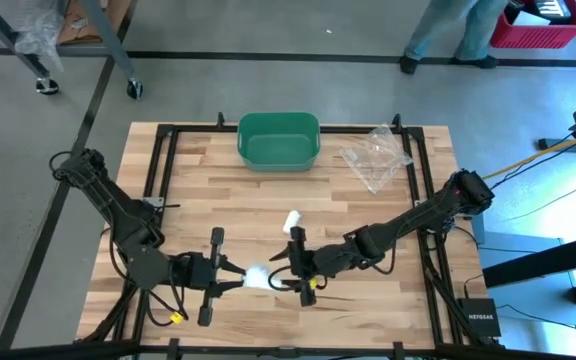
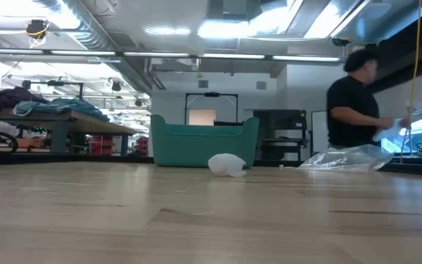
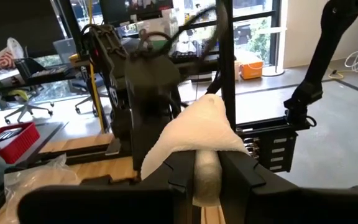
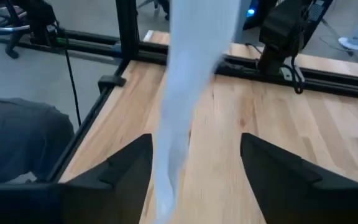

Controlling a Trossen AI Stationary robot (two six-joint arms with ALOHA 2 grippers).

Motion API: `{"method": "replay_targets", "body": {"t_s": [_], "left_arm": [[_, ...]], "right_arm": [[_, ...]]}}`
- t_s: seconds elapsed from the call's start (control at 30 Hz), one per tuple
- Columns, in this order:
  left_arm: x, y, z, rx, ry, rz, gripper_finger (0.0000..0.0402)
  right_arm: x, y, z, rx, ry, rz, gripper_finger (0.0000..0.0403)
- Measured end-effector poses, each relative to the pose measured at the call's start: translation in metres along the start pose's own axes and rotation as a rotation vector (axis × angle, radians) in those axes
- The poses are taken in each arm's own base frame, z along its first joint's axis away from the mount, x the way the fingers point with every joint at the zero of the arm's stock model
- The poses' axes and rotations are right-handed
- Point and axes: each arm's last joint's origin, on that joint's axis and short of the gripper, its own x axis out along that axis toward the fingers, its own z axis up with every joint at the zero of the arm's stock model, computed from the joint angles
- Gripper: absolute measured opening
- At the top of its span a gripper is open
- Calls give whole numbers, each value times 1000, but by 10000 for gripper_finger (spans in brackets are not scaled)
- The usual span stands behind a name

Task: Roll bandage
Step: Roll the bottom white bandage

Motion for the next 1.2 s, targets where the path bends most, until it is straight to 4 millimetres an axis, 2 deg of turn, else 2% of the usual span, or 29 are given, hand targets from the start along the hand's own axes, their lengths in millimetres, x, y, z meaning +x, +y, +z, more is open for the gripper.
{"method": "replay_targets", "body": {"t_s": [0.17,0.33,0.47,0.57,0.63,0.87,1.07,1.2], "left_arm": [[0,0,0,6,-1,0,40],[1,1,0,2,-1,5,40],[0,1,0,-1,-1,2,40],[-1,-1,2,-5,-16,-6,40],[-5,-5,7,3,-56,-19,40],[-21,-12,34,93,-286,-16,40],[-18,-15,21,106,-176,-42,40],[-13,-11,15,94,-114,11,40]], "right_arm": [[1,1,0,-4,-11,10,241],[11,4,2,11,-98,22,203],[25,6,-11,-49,-78,-34,131],[25,4,-12,-97,-64,-81,37],[26,4,-14,-117,-62,-83,15],[29,4,-19,-113,-61,-101,12],[27,5,-10,-17,-87,-80,52],[26,5,-10,-9,-79,-61,107]]}}
